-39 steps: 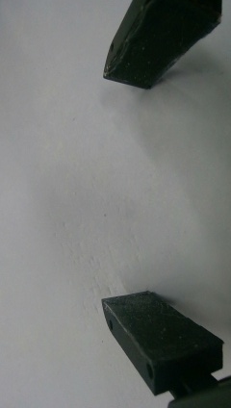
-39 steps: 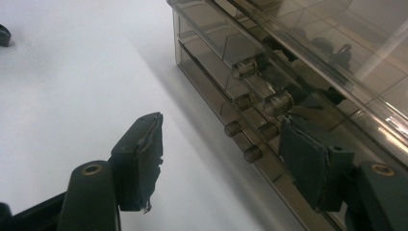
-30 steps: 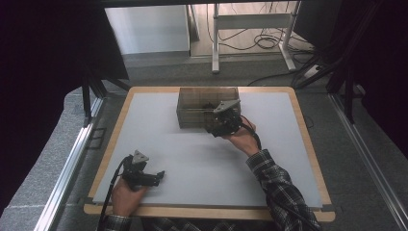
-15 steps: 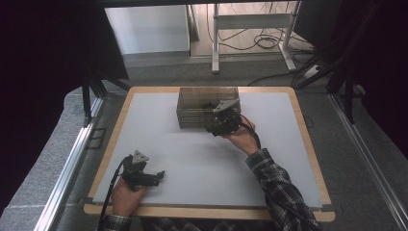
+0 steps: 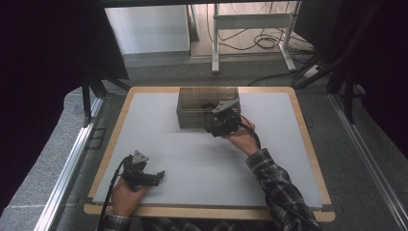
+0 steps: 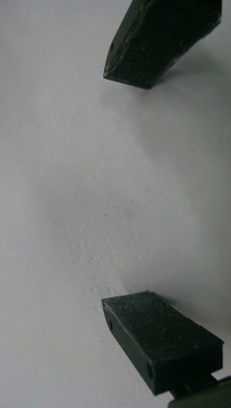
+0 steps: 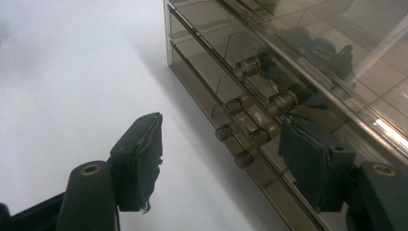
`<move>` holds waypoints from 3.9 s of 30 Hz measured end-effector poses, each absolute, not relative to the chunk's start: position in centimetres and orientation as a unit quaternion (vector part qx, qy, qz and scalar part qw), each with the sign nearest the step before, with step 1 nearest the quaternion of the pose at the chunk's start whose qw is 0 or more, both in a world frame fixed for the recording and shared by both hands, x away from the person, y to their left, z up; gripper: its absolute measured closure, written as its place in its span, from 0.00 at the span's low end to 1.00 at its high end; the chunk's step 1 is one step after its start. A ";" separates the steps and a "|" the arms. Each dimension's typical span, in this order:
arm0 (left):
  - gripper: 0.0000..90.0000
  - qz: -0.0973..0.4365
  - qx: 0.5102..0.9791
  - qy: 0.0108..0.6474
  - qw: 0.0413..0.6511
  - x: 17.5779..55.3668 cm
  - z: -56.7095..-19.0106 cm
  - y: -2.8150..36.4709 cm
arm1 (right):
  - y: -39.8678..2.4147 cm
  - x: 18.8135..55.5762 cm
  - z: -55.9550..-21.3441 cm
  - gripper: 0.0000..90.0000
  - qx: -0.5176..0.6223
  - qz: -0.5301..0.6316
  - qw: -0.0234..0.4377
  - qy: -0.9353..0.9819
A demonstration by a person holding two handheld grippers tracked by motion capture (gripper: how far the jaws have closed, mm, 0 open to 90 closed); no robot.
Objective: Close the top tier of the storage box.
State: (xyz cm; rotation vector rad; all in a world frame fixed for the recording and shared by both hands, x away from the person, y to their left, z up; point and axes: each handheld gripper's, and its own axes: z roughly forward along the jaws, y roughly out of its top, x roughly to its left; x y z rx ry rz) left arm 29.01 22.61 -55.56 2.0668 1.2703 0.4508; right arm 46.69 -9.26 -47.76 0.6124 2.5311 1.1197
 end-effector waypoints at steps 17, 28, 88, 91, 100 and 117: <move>0.00 0.172 0.790 0.486 0.331 29.0 -55.6 22.6 | -9.3 45.8 -47.6 0.34 0.203 0.390 0.151 0.885; 0.00 0.172 0.790 0.486 0.331 29.0 -55.6 22.6 | -9.2 44.9 -47.5 0.33 0.188 0.385 0.156 0.890; 0.00 0.172 0.790 0.486 0.331 29.0 -55.6 22.6 | -9.9 41.1 -47.4 0.09 0.186 0.402 0.135 0.886; 0.00 0.172 0.790 0.486 0.331 29.0 -55.6 22.6 | -10.0 40.9 -47.4 0.08 0.184 0.401 0.137 0.887; 0.00 0.172 0.790 0.486 0.331 29.0 -55.6 22.6 | -10.6 40.4 -47.5 0.07 0.183 0.407 0.135 0.885; 0.00 0.172 0.790 0.486 0.331 29.0 -55.6 22.6 | -11.8 39.2 -47.5 0.04 0.177 0.404 0.148 0.885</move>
